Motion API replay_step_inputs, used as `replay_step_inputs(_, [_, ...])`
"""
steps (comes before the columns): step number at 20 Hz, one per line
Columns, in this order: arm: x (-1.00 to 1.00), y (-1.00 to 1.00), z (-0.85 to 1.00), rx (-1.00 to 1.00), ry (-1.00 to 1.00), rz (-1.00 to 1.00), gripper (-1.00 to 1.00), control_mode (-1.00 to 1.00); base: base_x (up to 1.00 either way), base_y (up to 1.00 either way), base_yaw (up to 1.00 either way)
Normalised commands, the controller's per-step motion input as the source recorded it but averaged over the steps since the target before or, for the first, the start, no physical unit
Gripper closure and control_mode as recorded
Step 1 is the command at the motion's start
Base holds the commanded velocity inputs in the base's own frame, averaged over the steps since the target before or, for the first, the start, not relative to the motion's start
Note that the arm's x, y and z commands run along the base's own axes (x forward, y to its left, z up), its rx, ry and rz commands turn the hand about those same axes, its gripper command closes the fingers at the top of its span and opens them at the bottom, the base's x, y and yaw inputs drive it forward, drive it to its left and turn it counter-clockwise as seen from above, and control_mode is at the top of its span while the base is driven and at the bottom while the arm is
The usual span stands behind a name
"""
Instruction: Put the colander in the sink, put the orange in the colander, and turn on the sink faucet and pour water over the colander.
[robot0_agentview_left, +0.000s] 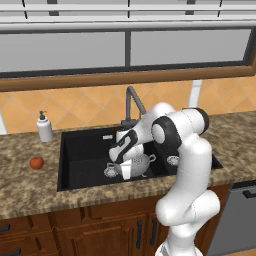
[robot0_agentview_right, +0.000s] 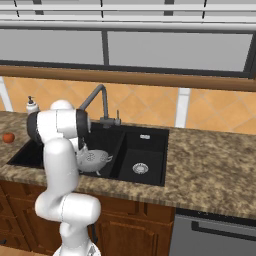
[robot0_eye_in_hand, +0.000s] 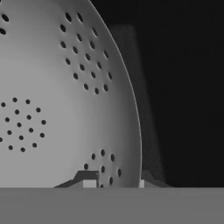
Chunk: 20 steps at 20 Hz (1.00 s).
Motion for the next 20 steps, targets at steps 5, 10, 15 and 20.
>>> replay_step_inputs(5, [0.2,0.03,-0.19,0.0,0.0,-0.01,1.0,-1.0,0.0,0.0,0.0])
replay_step_inputs(10, [0.19,0.11,-0.21,0.0,0.01,-0.09,1.0,-1.0,0.0,0.0,0.0])
replay_step_inputs(15, [0.15,0.07,-0.32,-0.03,0.0,-0.11,1.0,-1.0,0.0,0.0,0.0])
replay_step_inputs(20, [0.11,0.04,-0.36,-0.05,0.0,-0.11,1.0,-1.0,0.0,0.0,0.0])
